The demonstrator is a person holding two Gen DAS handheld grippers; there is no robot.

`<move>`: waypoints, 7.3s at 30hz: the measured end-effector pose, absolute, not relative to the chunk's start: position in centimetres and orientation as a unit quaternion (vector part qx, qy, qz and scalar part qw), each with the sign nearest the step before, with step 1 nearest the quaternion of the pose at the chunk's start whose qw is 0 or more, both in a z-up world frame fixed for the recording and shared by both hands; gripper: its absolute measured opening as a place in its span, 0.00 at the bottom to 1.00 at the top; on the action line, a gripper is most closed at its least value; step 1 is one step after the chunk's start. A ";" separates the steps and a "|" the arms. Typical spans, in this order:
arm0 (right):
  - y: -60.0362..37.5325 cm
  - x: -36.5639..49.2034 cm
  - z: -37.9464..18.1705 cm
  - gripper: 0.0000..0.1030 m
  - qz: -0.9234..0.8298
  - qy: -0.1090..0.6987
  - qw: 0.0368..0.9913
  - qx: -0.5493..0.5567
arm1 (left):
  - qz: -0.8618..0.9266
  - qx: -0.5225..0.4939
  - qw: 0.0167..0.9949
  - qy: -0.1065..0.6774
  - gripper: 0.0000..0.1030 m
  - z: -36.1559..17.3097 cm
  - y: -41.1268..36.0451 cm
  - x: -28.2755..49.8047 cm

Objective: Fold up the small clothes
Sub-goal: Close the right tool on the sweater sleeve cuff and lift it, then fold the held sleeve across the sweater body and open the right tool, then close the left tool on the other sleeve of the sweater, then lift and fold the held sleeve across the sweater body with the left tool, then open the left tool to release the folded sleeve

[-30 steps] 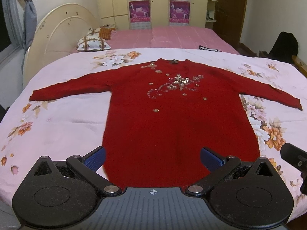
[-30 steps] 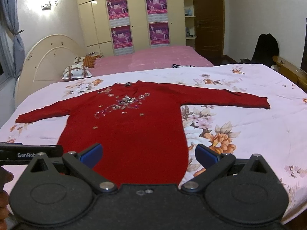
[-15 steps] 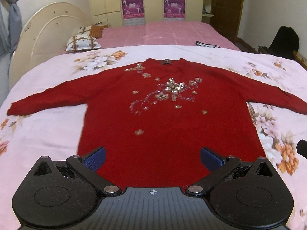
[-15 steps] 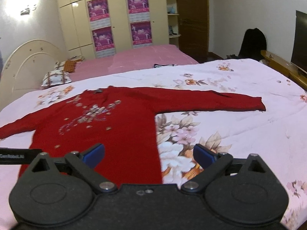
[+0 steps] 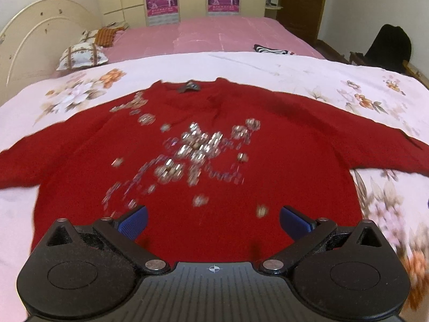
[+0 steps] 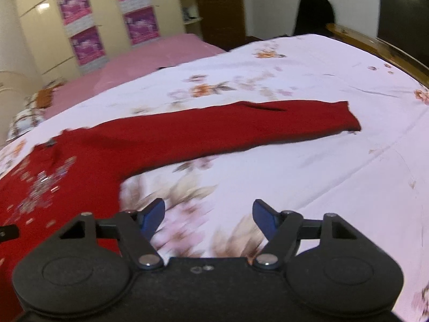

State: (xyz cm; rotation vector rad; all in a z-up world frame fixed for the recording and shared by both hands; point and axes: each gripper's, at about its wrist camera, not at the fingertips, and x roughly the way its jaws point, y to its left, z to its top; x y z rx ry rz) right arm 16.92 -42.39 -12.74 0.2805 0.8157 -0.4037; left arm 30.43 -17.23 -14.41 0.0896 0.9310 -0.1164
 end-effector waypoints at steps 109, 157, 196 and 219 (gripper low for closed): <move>-37.7 33.4 -17.1 0.34 -0.058 0.378 0.911 0.154 | -0.019 -0.114 0.909 0.401 0.03 -19.5 1.3 41.9; -7.2 34.5 -15.7 0.34 0.169 0.380 0.909 0.018 | 0.212 -0.407 0.836 0.300 0.60 -24.1 34.4 32.4; -25.3 31.6 -16.3 0.48 0.033 0.398 0.900 0.174 | -0.192 0.094 0.906 0.365 0.42 -18.2 -9.8 39.4; -23.7 35.3 -18.0 0.41 0.044 0.413 0.898 0.149 | 0.063 -0.024 0.928 0.368 0.88 -22.6 6.2 38.3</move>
